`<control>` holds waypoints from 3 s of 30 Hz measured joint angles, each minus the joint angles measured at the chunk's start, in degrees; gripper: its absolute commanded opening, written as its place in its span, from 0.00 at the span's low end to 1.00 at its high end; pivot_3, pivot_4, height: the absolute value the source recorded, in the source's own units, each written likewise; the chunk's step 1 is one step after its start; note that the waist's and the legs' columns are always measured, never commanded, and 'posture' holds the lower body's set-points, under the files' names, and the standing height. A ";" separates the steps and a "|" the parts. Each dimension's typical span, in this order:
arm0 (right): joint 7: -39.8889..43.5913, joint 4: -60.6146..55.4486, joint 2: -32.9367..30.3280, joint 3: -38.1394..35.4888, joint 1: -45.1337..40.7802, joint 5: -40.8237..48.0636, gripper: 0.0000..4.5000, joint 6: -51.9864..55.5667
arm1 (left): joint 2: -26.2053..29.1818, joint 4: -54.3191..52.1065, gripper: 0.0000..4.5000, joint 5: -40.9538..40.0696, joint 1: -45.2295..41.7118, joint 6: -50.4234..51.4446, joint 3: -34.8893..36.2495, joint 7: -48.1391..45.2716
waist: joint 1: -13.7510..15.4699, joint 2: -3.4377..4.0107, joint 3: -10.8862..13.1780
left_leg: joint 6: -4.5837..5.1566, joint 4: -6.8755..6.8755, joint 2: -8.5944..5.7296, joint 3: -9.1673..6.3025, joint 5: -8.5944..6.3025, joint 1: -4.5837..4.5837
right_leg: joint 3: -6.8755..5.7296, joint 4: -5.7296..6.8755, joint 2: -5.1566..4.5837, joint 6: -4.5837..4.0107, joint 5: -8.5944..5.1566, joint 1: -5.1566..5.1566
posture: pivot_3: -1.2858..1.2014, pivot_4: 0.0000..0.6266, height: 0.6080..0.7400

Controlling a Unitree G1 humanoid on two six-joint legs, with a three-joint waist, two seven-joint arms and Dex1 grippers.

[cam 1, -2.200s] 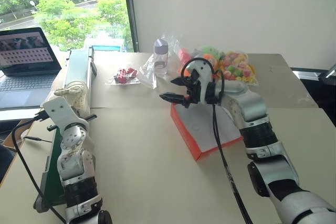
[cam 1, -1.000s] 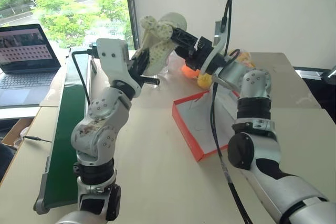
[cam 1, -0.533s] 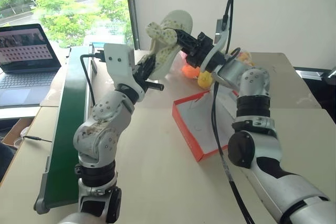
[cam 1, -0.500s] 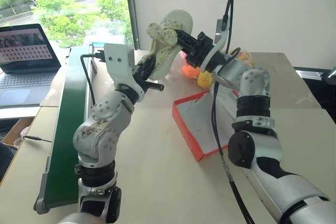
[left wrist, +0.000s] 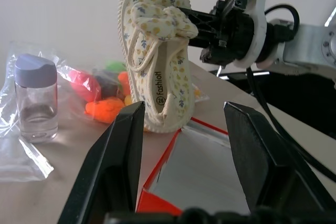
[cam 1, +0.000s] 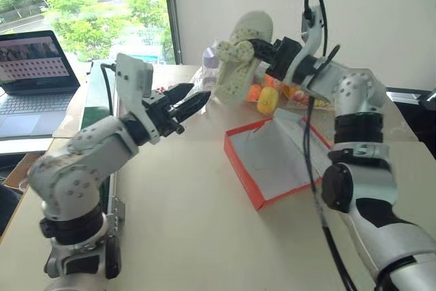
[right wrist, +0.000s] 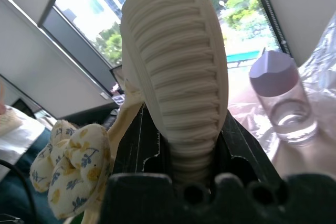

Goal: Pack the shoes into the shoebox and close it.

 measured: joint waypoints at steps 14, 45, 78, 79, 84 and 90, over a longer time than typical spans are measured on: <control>12.58 -14.09 -14.57 23.23 9.54 -10.94 0.14 11.63 | 4.06 0.00 0.57 3.37 5.33 -2.80 -8.98 -2.98 | 0.28 0.00 0.01 | -0.04 0.04 0.00 0.01 0.02 0.15 | 0.04 -0.04 -0.01 0.11 -0.11 0.10 | 0.52 0.24 1.00; 16.94 7.16 -4.34 28.67 11.95 -29.28 0.92 -6.00 | 3.20 -1.44 0.57 3.92 7.00 -2.92 -9.26 -0.18 | 0.12 -0.05 0.01 | -0.16 0.08 0.00 0.04 0.14 0.65 | 0.15 0.14 0.01 0.32 -0.23 0.45 | 0.52 0.24 1.00; 20.71 -22.24 9.12 9.87 11.64 -6.97 1.00 -3.51 | 0.11 6.25 0.99 24.62 12.83 -5.28 8.82 21.88 | 0.37 -0.03 0.01 | -0.21 -0.01 0.01 -0.01 0.03 0.52 | 0.00 0.07 -0.10 -0.15 0.03 0.34 | 0.52 0.24 1.00; 20.42 -22.22 9.61 9.87 11.64 -6.87 1.00 -3.67 | 0.12 5.83 0.99 25.68 13.68 -6.22 8.96 22.17 | 0.29 -0.03 0.01 | -0.48 -0.03 0.01 0.00 -0.11 0.53 | 0.01 0.09 -0.11 -0.16 0.03 0.32 | 0.52 0.24 1.00; 18.41 -22.09 11.77 10.34 11.83 -6.86 1.00 -4.94 | 0.11 5.77 0.99 30.00 16.73 -10.50 8.76 22.13 | 0.11 -0.03 0.01 | -0.67 -0.05 0.03 0.01 -0.13 0.58 | 0.02 0.14 -0.10 -0.22 0.01 0.30 | 0.52 0.24 1.00; 16.26 -24.72 13.91 11.87 15.51 -6.55 1.00 -4.08 | 0.72 11.75 0.99 34.09 18.66 -17.90 8.87 18.96 | 0.11 -0.03 0.02 | -0.70 -0.05 0.05 0.01 -0.11 0.56 | -0.01 0.15 -0.09 -0.24 0.00 0.28 | 0.52 0.24 1.00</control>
